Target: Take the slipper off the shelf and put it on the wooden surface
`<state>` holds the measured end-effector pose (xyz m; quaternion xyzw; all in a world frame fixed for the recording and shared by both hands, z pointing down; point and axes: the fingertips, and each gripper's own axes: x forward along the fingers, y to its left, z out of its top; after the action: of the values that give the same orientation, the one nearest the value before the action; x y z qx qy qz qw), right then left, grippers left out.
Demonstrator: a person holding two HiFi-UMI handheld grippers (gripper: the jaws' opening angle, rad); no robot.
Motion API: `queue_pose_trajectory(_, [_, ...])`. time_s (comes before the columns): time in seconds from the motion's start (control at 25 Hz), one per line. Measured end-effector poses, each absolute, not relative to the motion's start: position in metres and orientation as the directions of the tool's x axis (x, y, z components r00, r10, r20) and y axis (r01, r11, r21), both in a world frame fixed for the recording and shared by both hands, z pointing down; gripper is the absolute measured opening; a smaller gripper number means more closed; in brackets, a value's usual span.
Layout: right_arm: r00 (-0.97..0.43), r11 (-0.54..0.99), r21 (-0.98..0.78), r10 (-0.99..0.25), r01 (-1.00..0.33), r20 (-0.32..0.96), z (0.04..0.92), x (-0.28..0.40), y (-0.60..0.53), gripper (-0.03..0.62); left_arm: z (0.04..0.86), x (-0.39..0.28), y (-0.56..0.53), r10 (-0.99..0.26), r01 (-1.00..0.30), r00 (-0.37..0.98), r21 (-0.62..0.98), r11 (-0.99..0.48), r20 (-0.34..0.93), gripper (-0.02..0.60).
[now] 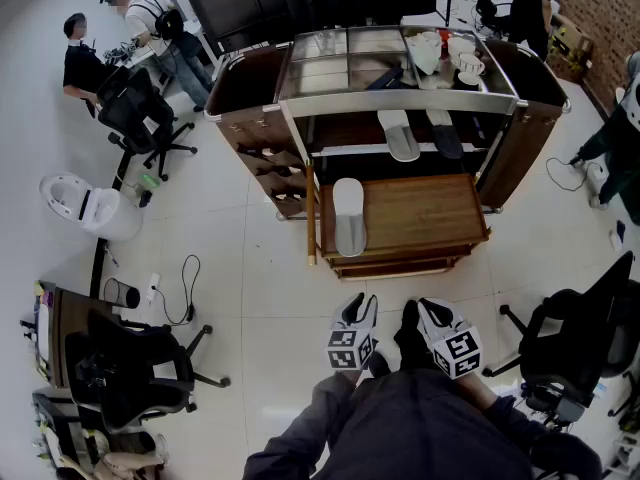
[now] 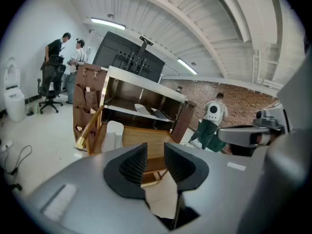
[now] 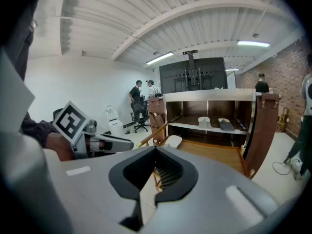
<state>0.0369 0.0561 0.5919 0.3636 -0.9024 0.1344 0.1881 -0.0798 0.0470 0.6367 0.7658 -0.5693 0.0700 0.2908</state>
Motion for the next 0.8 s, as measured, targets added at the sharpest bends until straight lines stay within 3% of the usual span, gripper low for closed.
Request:
queue_pose_trajectory(0.36, [-0.688,0.711,-0.142,-0.578,-0.689,0.439,0.604,0.043,0.002,0.002,0.719,-0.138,-0.132,-0.802,-0.987,0.138,0.15,-0.061,0.581,0.179])
queue_pose_trajectory(0.64, [-0.648,0.676,-0.141,-0.593,-0.723,0.478,0.616,0.091,-0.065,0.002,0.83,-0.166,-0.207,-0.647,-1.0,0.0,-0.005,-0.005,0.763,0.181])
queue_pose_trajectory(0.8, [-0.621,0.64,-0.158,-0.607,-0.752,0.496,0.626,0.118,-0.108,0.002,0.876,-0.175,-0.228,-0.574,-0.999,-0.037,-0.011,0.049,0.818,0.155])
